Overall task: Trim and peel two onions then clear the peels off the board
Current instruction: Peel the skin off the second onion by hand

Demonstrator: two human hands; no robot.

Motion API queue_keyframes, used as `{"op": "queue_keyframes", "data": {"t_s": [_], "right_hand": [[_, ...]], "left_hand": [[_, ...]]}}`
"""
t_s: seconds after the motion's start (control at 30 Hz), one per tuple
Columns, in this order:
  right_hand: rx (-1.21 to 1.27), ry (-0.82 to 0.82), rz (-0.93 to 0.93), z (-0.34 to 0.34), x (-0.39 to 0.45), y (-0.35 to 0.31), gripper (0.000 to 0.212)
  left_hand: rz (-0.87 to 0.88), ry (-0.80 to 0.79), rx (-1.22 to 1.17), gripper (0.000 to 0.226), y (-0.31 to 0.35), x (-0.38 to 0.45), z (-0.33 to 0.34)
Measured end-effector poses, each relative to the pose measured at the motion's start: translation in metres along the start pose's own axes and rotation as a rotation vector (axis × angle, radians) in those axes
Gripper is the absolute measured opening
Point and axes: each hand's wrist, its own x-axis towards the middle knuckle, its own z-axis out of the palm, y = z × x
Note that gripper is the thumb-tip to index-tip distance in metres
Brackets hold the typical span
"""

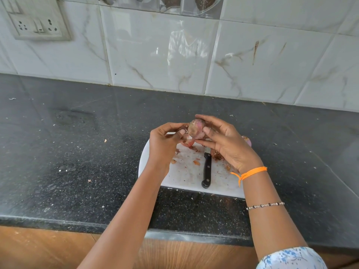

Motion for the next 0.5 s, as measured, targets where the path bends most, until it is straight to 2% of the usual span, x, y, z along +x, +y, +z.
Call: {"op": "queue_keyframes", "data": {"t_s": [0.07, 0.2, 0.3, 0.4, 0.5], "right_hand": [[0.047, 0.024, 0.026, -0.001, 0.001, 0.0, 0.028], [0.104, 0.027, 0.05, -0.002, 0.003, 0.0, 0.026], [0.129, 0.027, 0.055, -0.002, 0.003, 0.0, 0.027], [0.096, 0.04, 0.085, -0.001, 0.004, 0.002, 0.024], [0.073, 0.024, 0.12, 0.002, 0.004, 0.005, 0.019]], "left_hand": [[0.009, -0.011, 0.084, 0.031, -0.001, 0.0, 0.001], [0.024, -0.018, 0.326, 0.03, -0.005, 0.001, 0.001], [0.116, -0.062, 0.528, 0.039, -0.008, 0.001, 0.002], [0.103, -0.037, 0.361, 0.029, -0.001, -0.001, 0.004], [-0.005, -0.069, 0.111, 0.021, 0.005, -0.005, 0.007]]}}
